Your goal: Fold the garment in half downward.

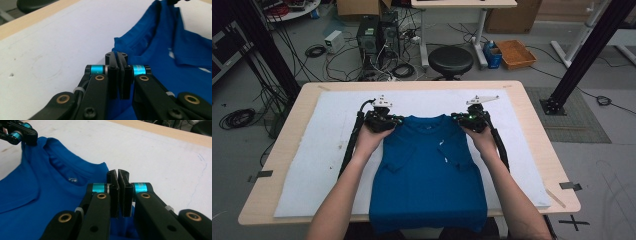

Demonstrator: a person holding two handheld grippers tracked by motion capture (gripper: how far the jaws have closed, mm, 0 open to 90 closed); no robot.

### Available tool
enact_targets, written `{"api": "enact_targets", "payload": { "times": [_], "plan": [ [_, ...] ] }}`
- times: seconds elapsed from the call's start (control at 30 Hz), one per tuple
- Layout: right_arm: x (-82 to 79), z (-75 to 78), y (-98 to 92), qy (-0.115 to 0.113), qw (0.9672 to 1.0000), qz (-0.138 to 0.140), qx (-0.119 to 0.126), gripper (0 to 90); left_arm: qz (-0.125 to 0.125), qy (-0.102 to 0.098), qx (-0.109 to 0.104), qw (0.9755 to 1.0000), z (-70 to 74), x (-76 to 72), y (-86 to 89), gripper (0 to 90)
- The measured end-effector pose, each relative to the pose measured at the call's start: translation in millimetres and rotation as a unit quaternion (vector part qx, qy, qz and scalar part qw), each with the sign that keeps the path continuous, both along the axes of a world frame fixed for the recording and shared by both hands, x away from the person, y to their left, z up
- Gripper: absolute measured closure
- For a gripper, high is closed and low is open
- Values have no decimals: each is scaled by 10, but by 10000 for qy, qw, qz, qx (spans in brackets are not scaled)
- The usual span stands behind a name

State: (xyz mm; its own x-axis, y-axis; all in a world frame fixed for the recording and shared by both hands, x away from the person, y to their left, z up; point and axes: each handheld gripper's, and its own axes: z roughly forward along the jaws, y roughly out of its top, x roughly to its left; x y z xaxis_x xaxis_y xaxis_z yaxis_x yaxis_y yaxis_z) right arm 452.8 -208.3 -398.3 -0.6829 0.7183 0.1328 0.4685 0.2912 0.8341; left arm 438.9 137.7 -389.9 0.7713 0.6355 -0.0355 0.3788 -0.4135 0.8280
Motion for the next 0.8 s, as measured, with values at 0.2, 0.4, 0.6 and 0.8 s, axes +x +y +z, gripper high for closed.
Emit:
{"api": "enact_targets", "payload": {
  "times": [0.2, 0.4, 0.6, 0.8],
  "plan": [
    [-343, 70, -55, -235, 9996, 170, 76, 884, -279, -147, -104, 9994, 25, -335, 42, 878],
    [-725, 103, -70, -381, 9985, 379, -38, 884, -511, -320, -83, 9981, 71, -681, 64, 878],
    [-1077, 70, -99, -486, 9976, 440, -216, 884, -851, -383, 98, 9956, 29, -1068, 55, 878],
    [-1408, -5, -109, -499, 9964, 544, -425, 883, -1077, -461, 265, 9928, -75, -1349, 94, 877]
  ]
}}
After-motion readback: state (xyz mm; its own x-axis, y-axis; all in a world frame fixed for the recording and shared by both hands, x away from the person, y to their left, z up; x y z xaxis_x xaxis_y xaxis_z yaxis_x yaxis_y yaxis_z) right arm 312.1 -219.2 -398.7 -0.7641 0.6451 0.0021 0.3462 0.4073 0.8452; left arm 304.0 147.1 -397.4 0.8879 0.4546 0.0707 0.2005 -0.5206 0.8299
